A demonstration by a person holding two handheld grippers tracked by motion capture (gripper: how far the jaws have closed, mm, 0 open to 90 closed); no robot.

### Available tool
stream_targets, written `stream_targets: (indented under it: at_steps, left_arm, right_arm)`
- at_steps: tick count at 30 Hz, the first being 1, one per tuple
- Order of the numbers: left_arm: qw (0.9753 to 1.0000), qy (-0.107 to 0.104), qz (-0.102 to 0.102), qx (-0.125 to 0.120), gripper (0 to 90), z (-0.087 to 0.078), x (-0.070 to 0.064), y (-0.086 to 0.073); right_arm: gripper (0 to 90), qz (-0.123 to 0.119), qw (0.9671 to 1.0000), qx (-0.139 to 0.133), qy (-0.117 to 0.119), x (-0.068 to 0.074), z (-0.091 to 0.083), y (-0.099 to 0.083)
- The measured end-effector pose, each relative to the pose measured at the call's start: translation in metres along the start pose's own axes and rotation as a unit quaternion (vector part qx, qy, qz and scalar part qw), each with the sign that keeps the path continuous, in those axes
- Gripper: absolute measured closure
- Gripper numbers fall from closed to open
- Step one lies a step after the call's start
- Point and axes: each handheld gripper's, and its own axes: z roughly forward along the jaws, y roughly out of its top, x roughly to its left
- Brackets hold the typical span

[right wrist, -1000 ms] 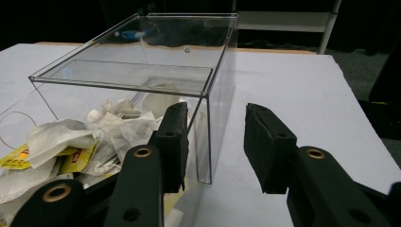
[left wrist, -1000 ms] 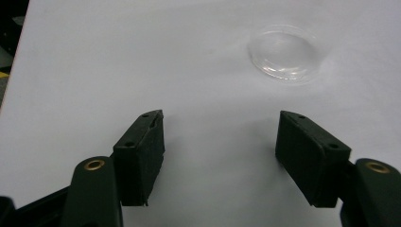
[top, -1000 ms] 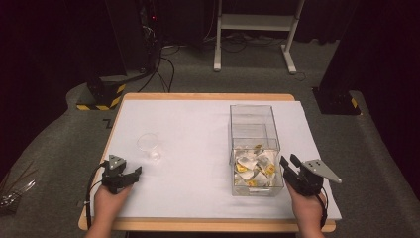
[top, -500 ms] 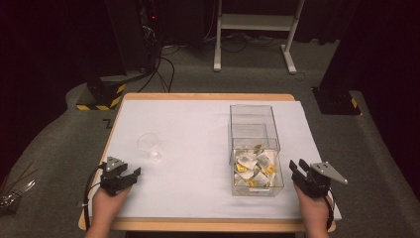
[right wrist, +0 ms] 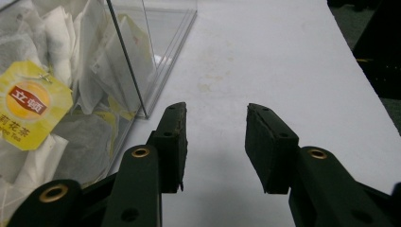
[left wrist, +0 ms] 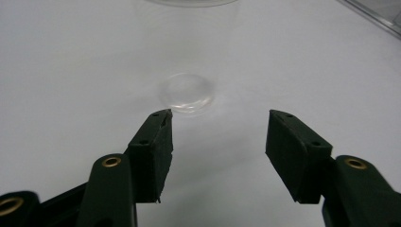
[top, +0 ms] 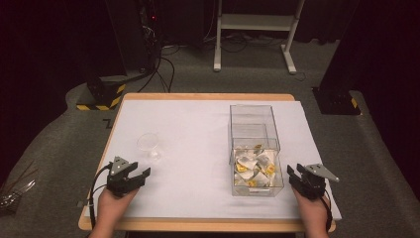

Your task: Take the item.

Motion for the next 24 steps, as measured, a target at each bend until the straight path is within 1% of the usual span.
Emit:
stream_targets:
  at_steps: [1, 2, 3, 5, 6, 7, 9, 11, 12, 15, 16, 17, 18, 19, 20, 21, 23, 24]
  left_arm:
    - [0.9999, -0.006, 0.007, 0.005, 41.8, -0.001, -0.003, 0.000]
    - [0.9999, -0.012, 0.001, -0.001, 41.8, -0.001, -0.007, 0.001]
    - [0.9998, -0.018, 0.012, 0.006, 41.7, -0.002, -0.008, 0.001]
    - [0.9995, -0.030, 0.008, -0.002, 41.6, -0.001, -0.018, 0.000]
    - [0.9992, -0.037, 0.013, 0.001, 41.6, -0.001, -0.023, 0.000]
    - [0.9991, -0.042, 0.008, 0.000, 41.3, -0.001, -0.026, 0.000]
    - [0.9985, -0.053, 0.017, 0.003, 41.3, 0.000, -0.034, 0.000]
    - [0.9980, -0.062, 0.013, 0.002, 41.3, 0.000, -0.042, -0.001]
    - [0.9975, -0.068, 0.018, 0.004, 41.3, 0.000, -0.046, 0.000]
    - [0.9962, -0.085, 0.020, -0.002, 41.2, 0.001, -0.060, 0.002]
    - [0.9957, -0.090, 0.022, 0.000, 41.2, 0.001, -0.064, 0.002]
    - [0.9954, -0.094, 0.018, -0.004, 41.0, 0.002, -0.069, 0.003]
    - [0.9947, -0.101, 0.019, -0.004, 41.0, 0.003, -0.073, 0.004]
    - [0.9944, -0.103, 0.026, 0.000, 40.7, 0.003, -0.075, 0.005]
    - [0.9938, -0.109, 0.024, -0.003, 40.5, 0.005, -0.082, 0.006]
    - [0.9933, -0.111, 0.033, 0.000, 40.3, 0.006, -0.085, 0.007]
    - [0.9923, -0.121, 0.027, 0.000, 39.9, 0.008, -0.093, 0.008]
    - [0.9917, -0.125, 0.030, 0.001, 39.9, 0.009, -0.096, 0.009]
  right_arm:
    - [59.0, 0.000, 1.0000, 0.001, 0.000, 0.000, 0.000, -0.001]
    - [58.7, -0.003, 1.0000, 0.002, 0.001, 0.000, 0.000, -0.001]
    - [58.5, -0.003, 1.0000, 0.005, 0.000, 0.000, 0.001, -0.002]
    - [58.5, -0.007, 1.0000, 0.006, 0.002, 0.000, 0.002, -0.002]
    - [58.2, -0.007, 0.9999, 0.008, 0.005, 0.000, 0.002, -0.003]
    - [57.6, -0.004, 0.9999, 0.011, 0.005, 0.001, 0.003, -0.003]
    - [55.9, -0.004, 0.9999, 0.014, 0.008, 0.001, 0.004, -0.003]
    - [55.6, -0.006, 0.9998, 0.015, 0.009, 0.001, 0.005, -0.003]
    - [55.5, -0.004, 0.9998, 0.017, 0.010, 0.001, 0.006, -0.003]
    - [55.6, -0.003, 0.9997, 0.022, 0.014, 0.001, 0.008, -0.004]
    - [55.7, -0.003, 0.9996, 0.024, 0.014, 0.001, 0.008, -0.004]
    - [55.6, -0.003, 0.9995, 0.026, 0.016, 0.001, 0.009, -0.004]
    - [55.6, -0.003, 0.9995, 0.029, 0.016, 0.001, 0.009, -0.005]
    - [55.4, -0.005, 0.9994, 0.030, 0.015, 0.001, 0.010, -0.005]
    - [55.0, -0.005, 0.9994, 0.030, 0.015, 0.002, 0.010, -0.005]
    - [54.5, -0.005, 0.9994, 0.031, 0.014, 0.002, 0.009, -0.005]
    - [53.5, -0.005, 0.9993, 0.034, 0.014, 0.002, 0.010, -0.005]
    - [53.0, -0.007, 0.9993, 0.035, 0.014, 0.002, 0.010, -0.005]
